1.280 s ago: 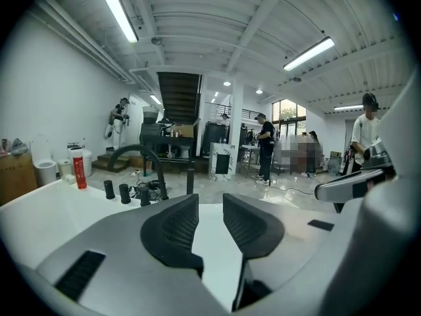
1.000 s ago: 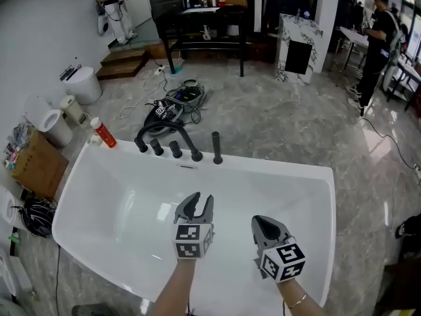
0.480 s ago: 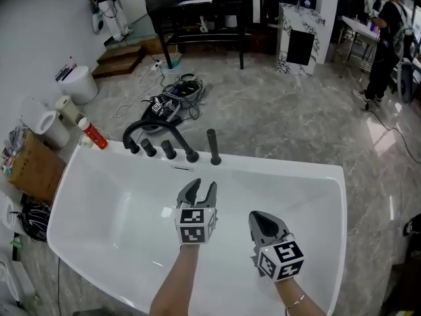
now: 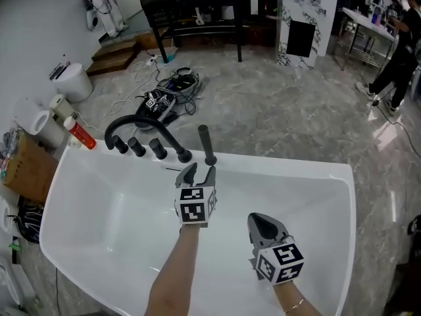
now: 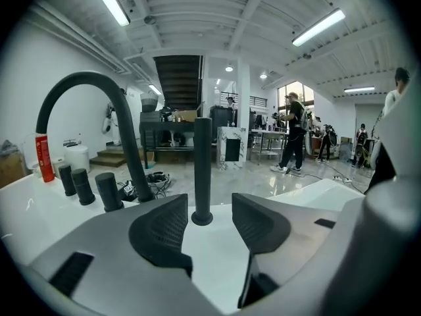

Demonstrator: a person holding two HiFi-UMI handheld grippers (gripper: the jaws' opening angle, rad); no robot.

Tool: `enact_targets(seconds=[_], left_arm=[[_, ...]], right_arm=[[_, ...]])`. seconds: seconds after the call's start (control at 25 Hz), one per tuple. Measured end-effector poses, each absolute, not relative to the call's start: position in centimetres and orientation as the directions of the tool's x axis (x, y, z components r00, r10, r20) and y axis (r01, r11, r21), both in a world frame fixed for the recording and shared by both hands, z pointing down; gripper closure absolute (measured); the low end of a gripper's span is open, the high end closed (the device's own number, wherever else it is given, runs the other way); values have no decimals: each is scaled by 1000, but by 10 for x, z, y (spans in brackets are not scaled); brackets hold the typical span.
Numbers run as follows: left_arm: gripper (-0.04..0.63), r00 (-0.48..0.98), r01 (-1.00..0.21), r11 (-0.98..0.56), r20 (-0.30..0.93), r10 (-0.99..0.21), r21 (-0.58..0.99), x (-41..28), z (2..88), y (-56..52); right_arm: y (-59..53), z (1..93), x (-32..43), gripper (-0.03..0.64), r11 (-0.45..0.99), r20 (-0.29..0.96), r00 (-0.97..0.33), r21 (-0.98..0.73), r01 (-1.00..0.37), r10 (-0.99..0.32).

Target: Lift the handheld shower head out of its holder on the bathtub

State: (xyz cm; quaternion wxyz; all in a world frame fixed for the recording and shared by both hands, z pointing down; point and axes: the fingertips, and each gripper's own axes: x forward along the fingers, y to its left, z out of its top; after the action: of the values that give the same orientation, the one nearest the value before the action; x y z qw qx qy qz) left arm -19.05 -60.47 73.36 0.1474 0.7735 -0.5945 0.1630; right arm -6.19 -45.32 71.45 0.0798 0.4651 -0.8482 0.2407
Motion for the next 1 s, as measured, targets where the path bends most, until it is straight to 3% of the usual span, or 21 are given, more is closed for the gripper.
enact_targets(seconds=[0.72,0.84,1.0], left_arm=[[370,198,-973,-229,519,-831,4,-179,793,-686],[430,177,-977,-212,519,-836,-9,-181,790,-689],[451,180,-977,-212,524,-832,-1,-179,787,-687]], right_arm=[[-462,769,-61,609,440,377,-561,-362,-821,-737],[-458,772,-58,609,439,384,-562,-364,-821,-733],[-456,769,-54,609,437,392,-557,-357,-826,-732]])
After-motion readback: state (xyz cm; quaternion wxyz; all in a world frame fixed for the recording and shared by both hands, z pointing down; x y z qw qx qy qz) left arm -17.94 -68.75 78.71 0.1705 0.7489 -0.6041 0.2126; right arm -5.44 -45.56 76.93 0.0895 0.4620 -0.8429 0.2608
